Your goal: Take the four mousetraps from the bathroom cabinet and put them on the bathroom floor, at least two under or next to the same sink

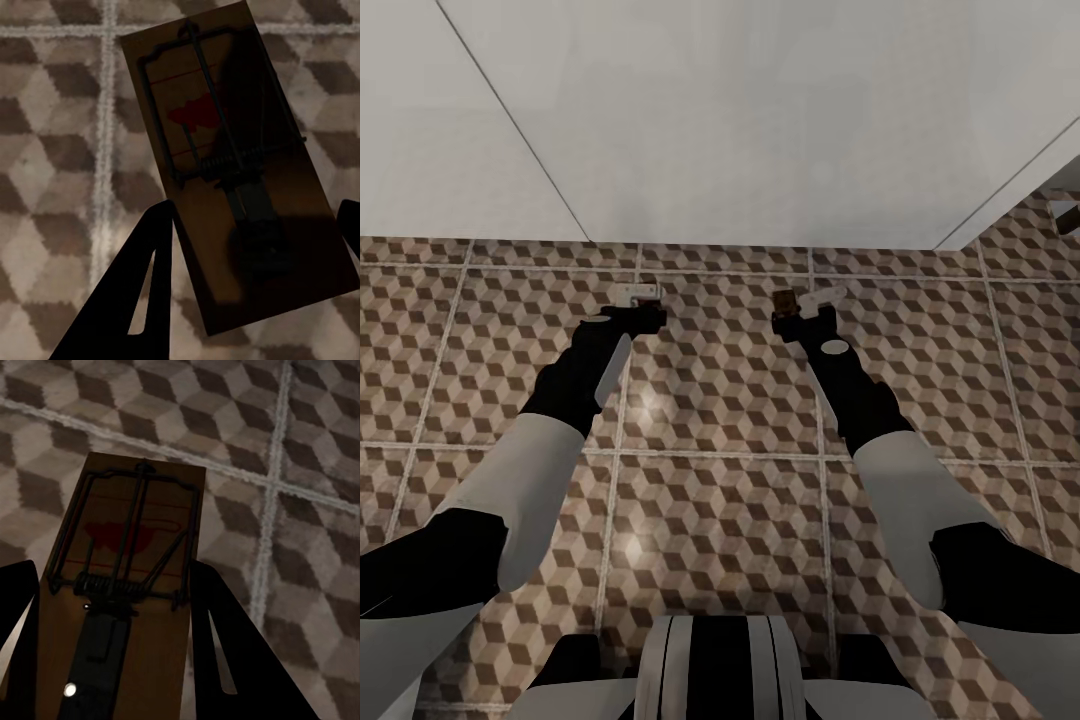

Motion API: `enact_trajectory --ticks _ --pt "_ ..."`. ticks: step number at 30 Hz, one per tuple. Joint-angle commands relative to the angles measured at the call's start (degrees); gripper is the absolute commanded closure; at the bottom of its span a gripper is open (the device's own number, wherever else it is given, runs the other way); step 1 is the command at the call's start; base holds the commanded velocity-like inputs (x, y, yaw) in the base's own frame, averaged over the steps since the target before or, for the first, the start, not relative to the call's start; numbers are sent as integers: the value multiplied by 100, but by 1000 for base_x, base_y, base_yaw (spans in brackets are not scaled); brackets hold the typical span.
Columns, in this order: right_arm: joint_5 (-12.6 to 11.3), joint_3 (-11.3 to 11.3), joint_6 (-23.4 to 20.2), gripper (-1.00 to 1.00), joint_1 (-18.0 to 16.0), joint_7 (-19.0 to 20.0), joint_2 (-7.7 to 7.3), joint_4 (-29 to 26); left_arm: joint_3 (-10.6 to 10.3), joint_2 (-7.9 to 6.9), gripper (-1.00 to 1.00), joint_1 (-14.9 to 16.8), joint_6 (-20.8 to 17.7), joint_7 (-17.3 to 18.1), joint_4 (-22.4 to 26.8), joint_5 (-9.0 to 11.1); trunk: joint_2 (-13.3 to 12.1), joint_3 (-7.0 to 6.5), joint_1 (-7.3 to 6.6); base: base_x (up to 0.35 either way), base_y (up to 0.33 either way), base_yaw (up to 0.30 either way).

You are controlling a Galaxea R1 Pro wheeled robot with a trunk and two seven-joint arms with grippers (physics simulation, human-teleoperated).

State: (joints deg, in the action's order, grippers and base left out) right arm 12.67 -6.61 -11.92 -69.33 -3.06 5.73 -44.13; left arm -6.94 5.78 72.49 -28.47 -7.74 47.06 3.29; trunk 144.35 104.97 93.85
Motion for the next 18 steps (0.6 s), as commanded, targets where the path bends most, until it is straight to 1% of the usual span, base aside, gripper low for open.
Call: enact_trajectory --ticks 1,18 --pt "25 -16 -39 100 -3 -19 -2 -8 -18 -3 100 2 -27 -45 10 26 1 3 -1 0 0 0" --pt "25 -13 -53 100 -2 -25 1 -6 -18 -6 100 2 -27 -43 8 24 1 3 -1 0 0 0"
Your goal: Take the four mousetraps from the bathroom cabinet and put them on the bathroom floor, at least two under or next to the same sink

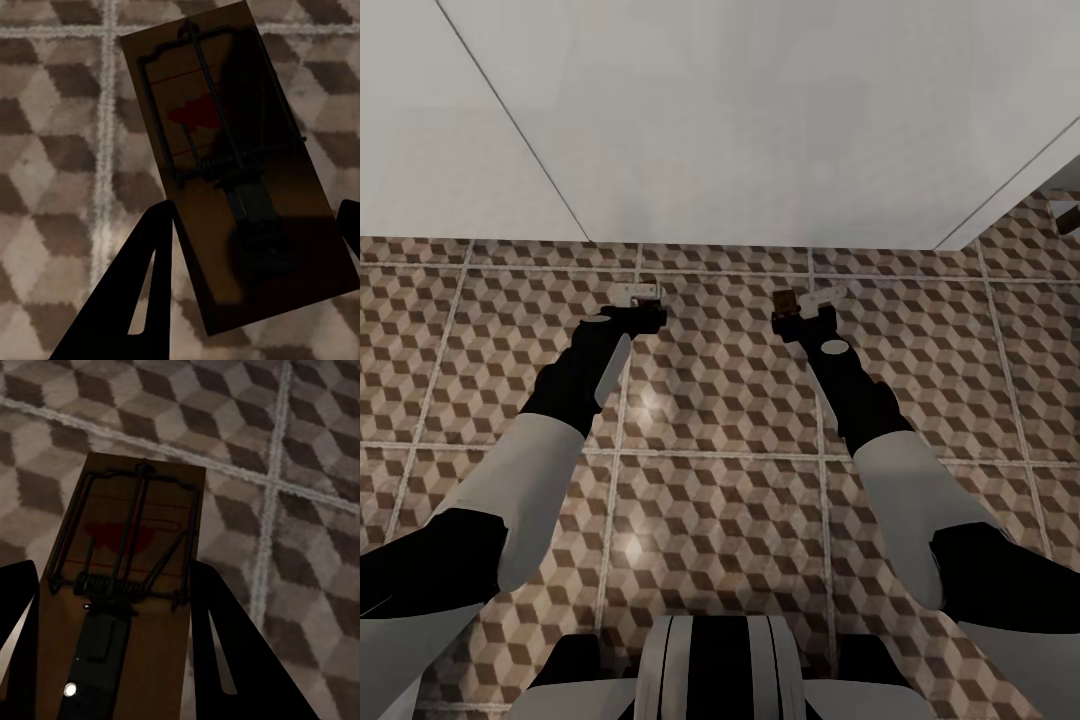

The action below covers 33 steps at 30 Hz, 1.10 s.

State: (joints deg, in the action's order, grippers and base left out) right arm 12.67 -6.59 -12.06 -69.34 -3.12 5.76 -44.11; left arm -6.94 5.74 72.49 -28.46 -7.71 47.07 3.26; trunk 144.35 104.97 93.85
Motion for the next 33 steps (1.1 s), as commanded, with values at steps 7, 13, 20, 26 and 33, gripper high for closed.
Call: enact_trajectory --ticks 7,13,20,26,33 --pt "25 -18 -59 100 -1 -22 4 -4 -18 -3 100 2 -28 -46 4 26 1 -28 -1 0 0 -52" --pt "25 -17 -60 100 -2 -22 4 -4 -18 -2 100 2 -28 -46 -3 27 1 -70 -1 0 0 -183" --pt "25 -18 -45 100 -1 -28 4 -1 -18 -2 100 2 -28 -46 -4 26 1 -111 -1 1 0 -164" --pt "26 -18 -43 100 -3 -31 4 -1 -18 -3 100 2 -28 -46 2 27 1 -115 -1 64 25 -19" --pt "33 -18 -43 100 -1 -31 4 -1 -18 -3 100 2 -23 -46 12 26 1 -116 -1 11 5 -1"
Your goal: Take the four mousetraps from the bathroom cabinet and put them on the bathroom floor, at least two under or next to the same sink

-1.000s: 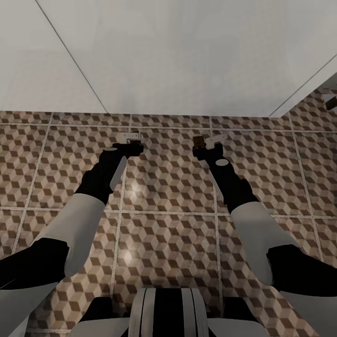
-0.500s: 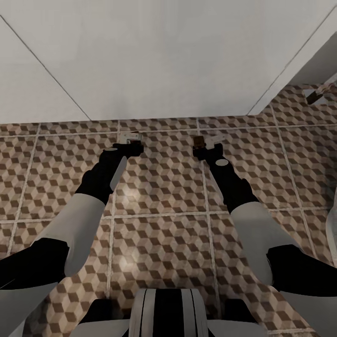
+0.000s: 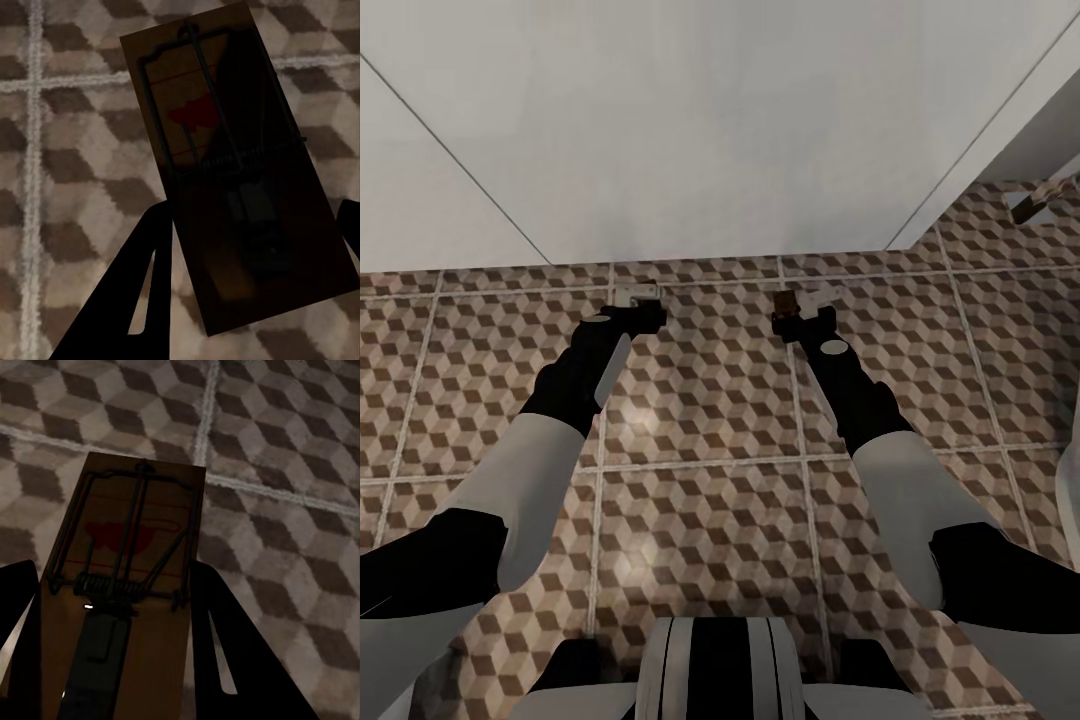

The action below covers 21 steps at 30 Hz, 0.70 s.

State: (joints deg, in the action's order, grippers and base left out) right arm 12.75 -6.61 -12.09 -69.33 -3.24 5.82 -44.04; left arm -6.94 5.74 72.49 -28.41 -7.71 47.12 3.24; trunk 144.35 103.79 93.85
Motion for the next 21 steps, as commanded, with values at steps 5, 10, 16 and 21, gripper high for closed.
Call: enact_trajectory --ticks 5,10,16,21 --pt "26 -20 -39 100 -1 -19 -2 -8 -18 -3 100 2 -31 -46 15 27 1 3 -1 0 0 0" --pt "29 -24 -46 100 -6 -38 13 40 -19 -3 100 2 -28 -46 17 27 1 3 -1 0 0 0" --pt "26 -10 -276 100 -10 -227 49 184 -21 -3 100 2 -31 -52 -9 31 1 3 -1 0 0 0" --pt "19 -7 -693 100 -41 -252 93 240 -18 0 100 2 -33 -55 -24 32 1 3 -1 0 0 0"
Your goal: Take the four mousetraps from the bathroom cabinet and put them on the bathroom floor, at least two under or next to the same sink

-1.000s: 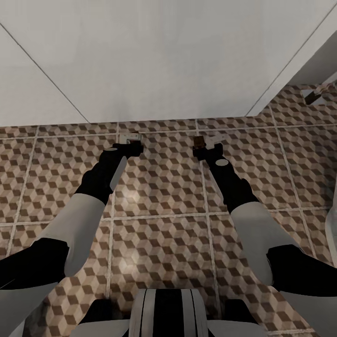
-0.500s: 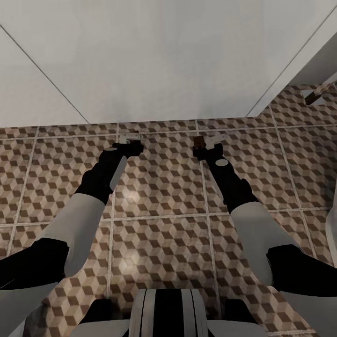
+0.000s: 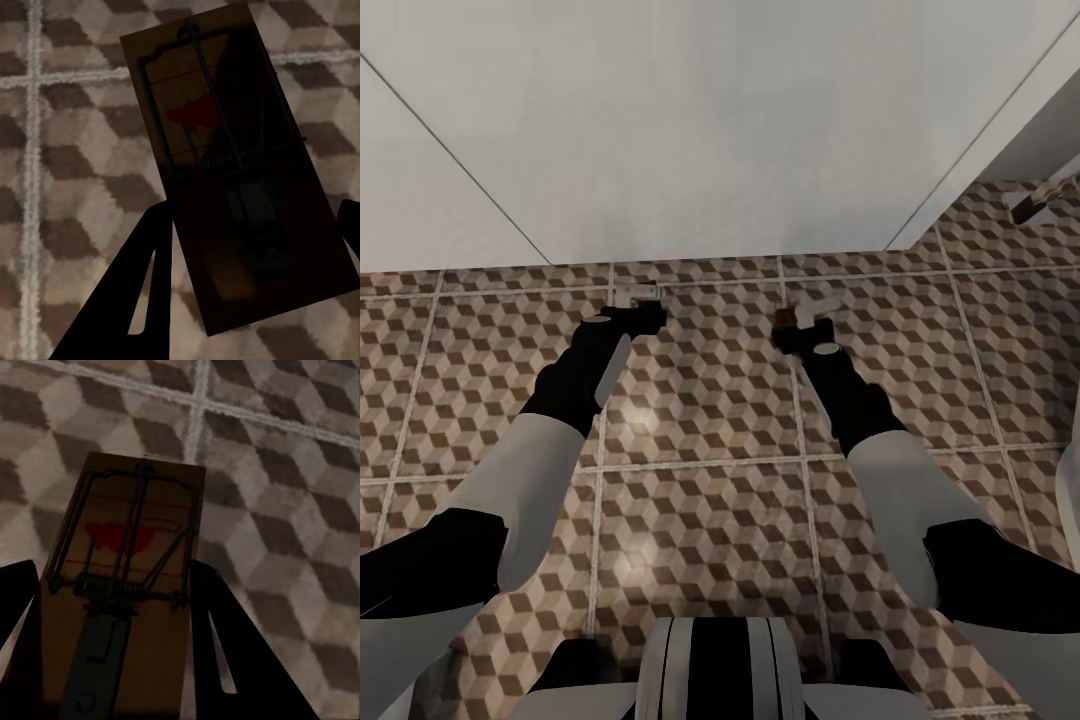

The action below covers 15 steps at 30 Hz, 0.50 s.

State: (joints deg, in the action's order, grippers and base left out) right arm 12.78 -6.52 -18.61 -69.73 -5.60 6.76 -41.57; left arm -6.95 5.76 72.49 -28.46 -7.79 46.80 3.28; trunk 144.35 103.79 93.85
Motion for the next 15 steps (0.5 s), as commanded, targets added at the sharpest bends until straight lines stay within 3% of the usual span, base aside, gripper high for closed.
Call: enact_trajectory --ticks 1,4,10,15 --pt "15 -16 -103 100 -18 -18 12 10 -18 -4 100 2 -28 -47 6 26 1 3 -1 0 0 0" --pt "14 -16 -203 100 -95 -20 51 192 -17 2 100 2 -28 -47 -17 30 1 3 -1 0 0 0" --pt "14 -16 -237 100 -646 -20 180 785 -10 3 100 2 -22 -47 -200 32 1 3 -1 0 0 0" --pt "14 -16 -265 100 -870 -20 271 954 -9 4 100 2 -12 -47 -289 31 1 3 -1 0 0 0"
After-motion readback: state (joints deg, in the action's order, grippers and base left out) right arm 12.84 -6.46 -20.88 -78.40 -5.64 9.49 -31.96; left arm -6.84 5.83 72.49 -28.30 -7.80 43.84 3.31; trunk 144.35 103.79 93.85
